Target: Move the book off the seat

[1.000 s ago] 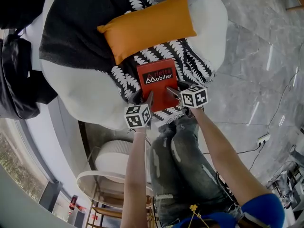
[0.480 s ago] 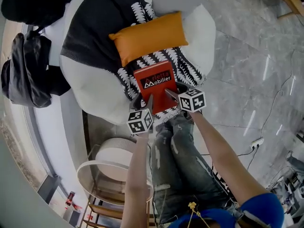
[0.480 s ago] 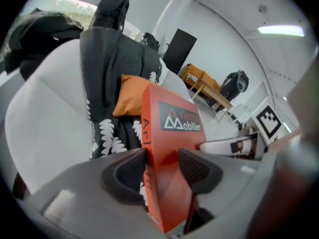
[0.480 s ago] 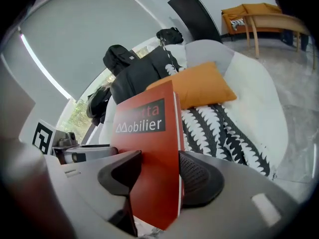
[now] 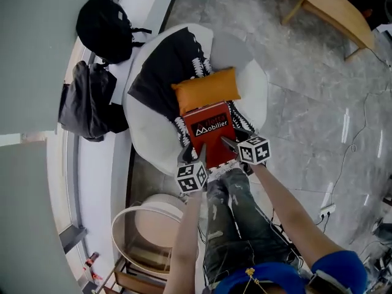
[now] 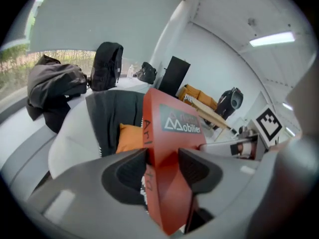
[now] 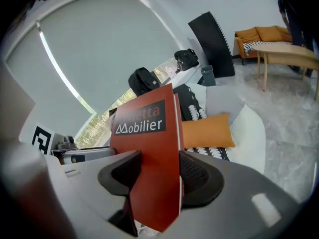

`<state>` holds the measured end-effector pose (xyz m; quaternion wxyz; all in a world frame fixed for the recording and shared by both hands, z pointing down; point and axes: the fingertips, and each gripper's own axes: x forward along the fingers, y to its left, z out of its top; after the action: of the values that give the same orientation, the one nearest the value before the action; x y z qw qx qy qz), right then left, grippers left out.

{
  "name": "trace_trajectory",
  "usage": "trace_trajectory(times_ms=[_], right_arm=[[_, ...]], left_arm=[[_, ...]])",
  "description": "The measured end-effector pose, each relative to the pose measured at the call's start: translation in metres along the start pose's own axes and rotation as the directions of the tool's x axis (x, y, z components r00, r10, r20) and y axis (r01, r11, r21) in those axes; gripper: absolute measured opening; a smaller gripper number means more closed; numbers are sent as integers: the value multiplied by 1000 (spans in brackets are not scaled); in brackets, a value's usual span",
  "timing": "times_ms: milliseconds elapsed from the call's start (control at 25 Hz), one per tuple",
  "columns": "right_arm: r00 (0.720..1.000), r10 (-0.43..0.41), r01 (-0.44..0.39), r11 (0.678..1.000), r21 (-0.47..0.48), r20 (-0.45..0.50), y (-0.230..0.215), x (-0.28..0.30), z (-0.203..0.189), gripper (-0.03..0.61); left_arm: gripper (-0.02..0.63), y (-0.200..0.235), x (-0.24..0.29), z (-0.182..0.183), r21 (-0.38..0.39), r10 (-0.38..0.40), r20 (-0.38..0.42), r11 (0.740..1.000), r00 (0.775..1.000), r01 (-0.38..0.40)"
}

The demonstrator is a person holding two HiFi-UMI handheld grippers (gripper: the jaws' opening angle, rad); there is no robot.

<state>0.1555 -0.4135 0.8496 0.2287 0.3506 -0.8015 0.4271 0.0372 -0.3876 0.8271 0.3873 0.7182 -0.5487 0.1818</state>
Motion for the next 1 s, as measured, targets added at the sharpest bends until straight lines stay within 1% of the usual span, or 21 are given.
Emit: trace_trajectory(times_ms=[120, 280, 440, 520, 680, 800, 920, 1000], right_arm=[[1000, 0, 0, 999, -33, 17, 39, -53, 30, 232], [998, -13, 18, 997, -70, 67, 85, -116, 66, 233], [995, -21, 30, 996, -88, 99, 123, -172, 86, 233], [993, -20, 33, 993, -118, 113, 141, -196, 96, 233], [990, -22, 49, 980, -193, 139, 174, -242, 111, 235], [986, -10, 46, 976, -211, 168, 196, -270, 119, 235], [983, 2, 38, 976, -213, 183, 211, -296, 119, 235], [982, 4, 40, 973, -226, 187, 217, -311, 119, 233]], left_arm=[[198, -28, -54, 35, 2, -4, 43, 1000, 999, 4], [196, -62, -116, 78, 21, -13, 112, 1000, 994, 10], [195, -94, -173, 106, 31, -16, 155, 999, 988, 11], [195, -107, -199, 118, 35, -18, 179, 999, 984, 12], [193, -131, -245, 133, 16, -19, 229, 1000, 973, 16], [193, -148, -277, 145, 39, -12, 280, 999, 960, 1], [193, -163, -304, 150, 57, -11, 305, 998, 952, -6], [193, -173, -315, 150, 56, -18, 314, 998, 949, 1]])
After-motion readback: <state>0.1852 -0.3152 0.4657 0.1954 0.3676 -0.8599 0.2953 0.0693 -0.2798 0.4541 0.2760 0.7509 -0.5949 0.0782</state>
